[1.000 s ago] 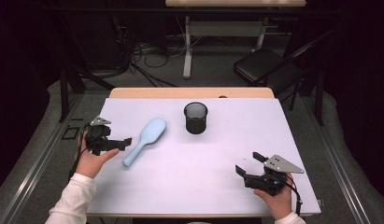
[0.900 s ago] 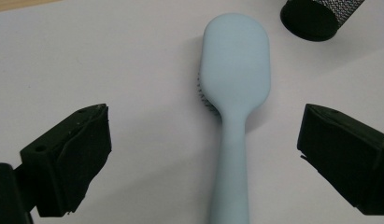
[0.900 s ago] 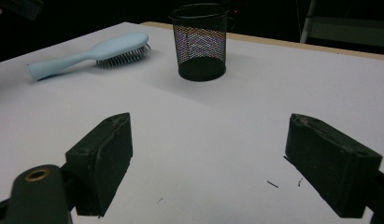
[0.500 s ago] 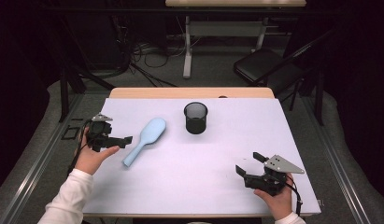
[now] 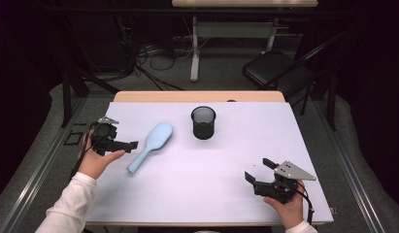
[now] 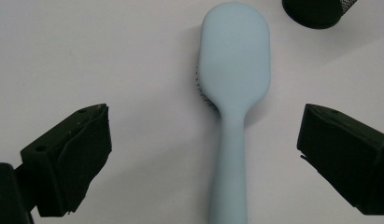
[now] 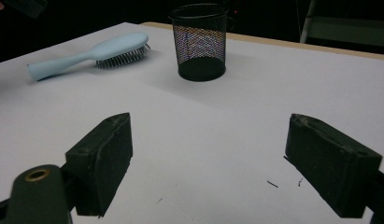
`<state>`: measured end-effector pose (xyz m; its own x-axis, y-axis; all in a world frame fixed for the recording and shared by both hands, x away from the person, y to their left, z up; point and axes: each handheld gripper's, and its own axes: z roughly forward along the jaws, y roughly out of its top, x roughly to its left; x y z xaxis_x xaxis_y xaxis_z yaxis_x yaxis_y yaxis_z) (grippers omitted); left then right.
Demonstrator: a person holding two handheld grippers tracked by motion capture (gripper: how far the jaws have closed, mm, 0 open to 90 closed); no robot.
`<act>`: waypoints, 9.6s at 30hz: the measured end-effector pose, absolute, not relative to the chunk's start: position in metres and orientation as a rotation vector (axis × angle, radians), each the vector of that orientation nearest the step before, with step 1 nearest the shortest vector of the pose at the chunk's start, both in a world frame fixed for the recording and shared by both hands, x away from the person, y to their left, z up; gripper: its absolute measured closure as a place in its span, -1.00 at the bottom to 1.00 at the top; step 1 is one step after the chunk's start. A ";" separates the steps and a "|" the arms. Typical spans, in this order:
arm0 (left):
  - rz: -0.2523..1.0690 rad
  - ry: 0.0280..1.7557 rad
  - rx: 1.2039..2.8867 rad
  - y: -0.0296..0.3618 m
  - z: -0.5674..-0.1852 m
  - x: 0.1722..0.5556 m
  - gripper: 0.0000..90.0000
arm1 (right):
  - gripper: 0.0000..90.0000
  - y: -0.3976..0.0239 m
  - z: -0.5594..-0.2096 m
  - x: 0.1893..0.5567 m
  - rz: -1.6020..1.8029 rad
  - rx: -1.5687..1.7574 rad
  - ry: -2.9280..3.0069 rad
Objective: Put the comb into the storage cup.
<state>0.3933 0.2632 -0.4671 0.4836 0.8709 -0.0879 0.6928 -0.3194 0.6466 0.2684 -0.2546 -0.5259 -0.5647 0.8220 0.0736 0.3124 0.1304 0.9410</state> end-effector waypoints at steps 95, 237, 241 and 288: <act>0.212 1.391 2.466 0.203 -0.513 0.427 -0.10 | -0.67 -0.254 -0.527 0.270 1.436 1.088 1.959; 0.334 1.280 2.054 0.218 -0.483 0.405 0.54 | -0.67 -0.253 -0.530 0.271 1.432 1.093 1.976; 0.342 1.253 2.031 0.217 -0.477 0.402 0.54 | -0.66 -0.253 -0.530 0.271 1.432 1.094 1.976; 0.475 0.971 1.797 0.173 -0.435 0.372 0.54 | -0.66 -0.253 -0.530 0.271 1.424 1.098 1.974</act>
<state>0.3723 0.1730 -0.4349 0.6010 0.7919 -0.1084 0.4000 -0.1806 0.8985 0.2712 -0.2532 -0.5305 -0.5714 0.8169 0.0788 0.3328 0.1428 0.9321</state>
